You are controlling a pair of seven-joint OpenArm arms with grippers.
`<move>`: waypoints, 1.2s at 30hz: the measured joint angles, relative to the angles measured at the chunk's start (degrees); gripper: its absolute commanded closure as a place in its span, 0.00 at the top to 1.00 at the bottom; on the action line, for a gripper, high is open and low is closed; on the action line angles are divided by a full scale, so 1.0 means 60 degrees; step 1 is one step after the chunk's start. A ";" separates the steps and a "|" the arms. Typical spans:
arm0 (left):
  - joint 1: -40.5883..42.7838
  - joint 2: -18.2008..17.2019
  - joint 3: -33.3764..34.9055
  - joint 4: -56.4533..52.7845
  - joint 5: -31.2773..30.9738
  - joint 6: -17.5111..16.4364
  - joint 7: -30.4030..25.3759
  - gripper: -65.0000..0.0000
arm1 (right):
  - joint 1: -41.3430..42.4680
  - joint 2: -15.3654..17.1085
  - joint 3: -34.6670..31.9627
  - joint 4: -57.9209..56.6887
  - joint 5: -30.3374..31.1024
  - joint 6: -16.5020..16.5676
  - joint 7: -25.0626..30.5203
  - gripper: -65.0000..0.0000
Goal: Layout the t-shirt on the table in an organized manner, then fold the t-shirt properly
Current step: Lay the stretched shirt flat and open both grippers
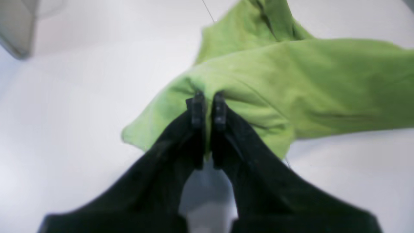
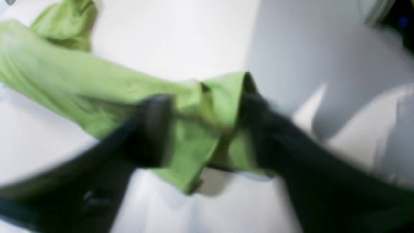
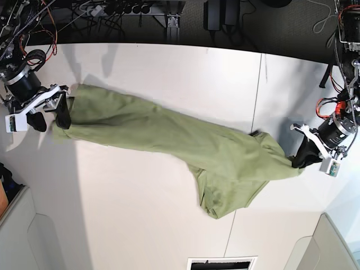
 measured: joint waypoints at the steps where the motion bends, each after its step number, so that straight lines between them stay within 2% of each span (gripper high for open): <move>1: -0.0051 0.0109 0.0244 -0.0186 0.0248 0.0004 -0.0004 0.00 | -0.0033 -0.0007 0.0000 -0.0146 0.0018 -0.0025 -0.0288 0.66; 4: -0.0058 0.0415 0.0761 -0.0601 0.0772 0.0000 -0.0204 0.00 | -0.0219 -0.0036 -0.0015 -0.0193 0.0138 -0.0029 -0.0914 0.66; 10: -0.0062 0.0579 0.0936 -0.0812 0.0889 0.0000 -0.0306 0.00 | -0.1300 -0.0080 -0.0025 -0.0175 0.0488 -0.0015 -0.0914 0.66; 17: -0.0204 0.0579 0.0936 -0.0816 0.0885 0.0004 -0.0444 0.00 | -0.1566 -0.0321 -0.0025 -0.0590 -0.0095 0.0004 0.0255 0.66; 19: -0.0211 0.0579 0.0936 -0.0816 0.0882 0.0000 -0.0441 0.00 | -0.1453 -0.0346 -0.0084 -0.0969 -0.0131 0.0073 0.0299 0.66; 20: -0.0211 0.0583 0.0936 -0.0816 0.0885 0.0000 -0.0437 0.00 | -0.1351 -0.0342 -0.0142 -0.1191 -0.0164 0.0273 0.0273 0.66; 24: -0.0215 0.0579 0.0936 -0.0816 0.0933 0.0000 -0.0437 0.00 | -0.0965 -0.0291 -0.0765 -0.1912 -0.0211 0.0291 0.0270 0.66; 25: -0.0204 0.0579 0.0936 -0.0816 0.1067 0.0000 -0.0441 0.00 | -0.0871 -0.0295 -0.0980 -0.2058 -0.0208 0.0299 0.0295 0.62; 27: -0.0164 0.0579 0.0936 -0.0816 0.1319 0.0000 -0.0441 0.00 | -0.0692 -0.0317 -0.1424 -0.2262 -0.0437 0.0324 0.0441 0.44; 30: -0.0160 0.0579 0.0936 -0.0816 0.1523 0.0000 -0.0437 0.00 | -0.0430 -0.0321 -0.1916 -0.2463 -0.1009 0.0280 0.0568 0.02; 33: -0.0164 0.0579 0.0936 -0.0816 0.1614 0.0000 -0.0437 0.00 | -0.0393 -0.0317 -0.1978 -0.2448 -0.1104 0.0259 0.0506 0.00; 36: -0.0160 0.0455 0.0936 -0.0816 0.1756 0.0040 -0.0117 0.00 | -0.0455 -0.0321 -0.1814 -0.2095 -0.0987 0.0259 -0.0193 0.00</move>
